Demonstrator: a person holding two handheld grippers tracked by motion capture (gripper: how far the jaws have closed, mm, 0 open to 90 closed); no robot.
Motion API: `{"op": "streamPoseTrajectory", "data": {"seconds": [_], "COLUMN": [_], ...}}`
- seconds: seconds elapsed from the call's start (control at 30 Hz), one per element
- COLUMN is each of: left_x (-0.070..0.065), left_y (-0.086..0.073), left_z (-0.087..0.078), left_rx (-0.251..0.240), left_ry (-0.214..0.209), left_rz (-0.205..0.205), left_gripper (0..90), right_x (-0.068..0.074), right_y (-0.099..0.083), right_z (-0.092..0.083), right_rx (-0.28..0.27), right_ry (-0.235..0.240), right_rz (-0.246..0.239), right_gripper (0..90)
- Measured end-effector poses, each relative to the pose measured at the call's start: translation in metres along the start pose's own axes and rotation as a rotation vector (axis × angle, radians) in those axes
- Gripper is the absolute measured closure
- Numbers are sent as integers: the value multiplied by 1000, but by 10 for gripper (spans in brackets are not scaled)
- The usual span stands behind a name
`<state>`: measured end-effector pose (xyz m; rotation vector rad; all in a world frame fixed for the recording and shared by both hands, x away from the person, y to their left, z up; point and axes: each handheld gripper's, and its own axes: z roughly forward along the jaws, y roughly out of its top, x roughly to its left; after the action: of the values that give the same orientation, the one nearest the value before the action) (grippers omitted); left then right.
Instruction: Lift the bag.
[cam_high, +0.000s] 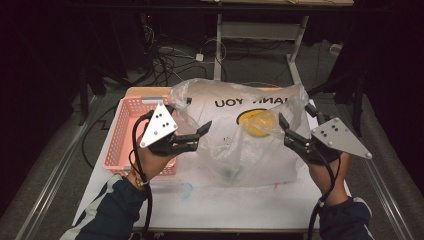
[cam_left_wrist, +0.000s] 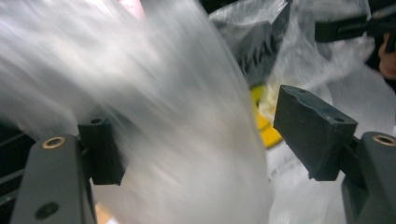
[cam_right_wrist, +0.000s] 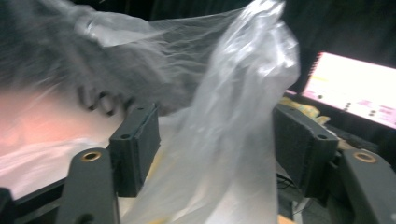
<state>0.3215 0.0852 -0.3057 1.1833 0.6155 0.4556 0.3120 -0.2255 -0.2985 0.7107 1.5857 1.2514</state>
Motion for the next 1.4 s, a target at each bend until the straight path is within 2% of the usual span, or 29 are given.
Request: {"op": "streamPoseTrajectory", "data": {"seconds": [0.07, 0.17, 0.3, 0.37, 0.43, 0.53, 0.6, 0.63, 0.73, 0.9, 1.07, 1.13, 1.23, 1.4], "left_x": [1, 3, 5, 7, 11, 18, 22, 24, 24, 26, 32, 34, 36, 38], "left_y": [-5, -8, -15, -20, -23, -24, -23, -23, -23, -24, -28, -31, -38, -53], "left_z": [-8, -21, -37, -43, -48, -50, -49, -49, -49, -56, -69, -74, -81, -91], "left_rx": [3, 9, 12, 34, 41, 46, 56, 62, 63, 78, 91, 99, 107, 135], "left_ry": [0, -3, -6, -1, 3, 32, 62, 59, 75, 85, 102, 103, 109, 95], "left_rz": [0, -3, 23, 47, 52, 40, 36, 27, 36, 45, 38, 40, 43, 59], "left_gripper": [230, 230, 230, 230, 229, 227, 139, 163, 161, 154, 149, 148, 148, 148], "right_x": [4, 8, 10, 9, 7, 4, 3, 1, -2, -8, -9, -9, -6, -3], "right_y": [-4, -10, -20, -23, -24, -18, -11, -7, 4, 7, -7, -15, -33, -61], "right_z": [-5, -12, -22, -25, -29, -33, -35, -36, -40, -48, -60, -64, -66, -65], "right_rx": [13, 21, 27, 25, 23, 12, 9, 9, 26, 52, 68, 69, 89, 109], "right_ry": [36, 61, 79, 88, 99, 111, 107, 108, 98, 82, 92, 100, 104, 114], "right_rz": [-10, -5, -4, 0, -2, 13, 6, -6, -4, -14, -8, 8, 10, 22], "right_gripper": [327, 308, 284, 270, 254, 243, 230, 222, 193, 161, 157, 159, 159, 166]}}
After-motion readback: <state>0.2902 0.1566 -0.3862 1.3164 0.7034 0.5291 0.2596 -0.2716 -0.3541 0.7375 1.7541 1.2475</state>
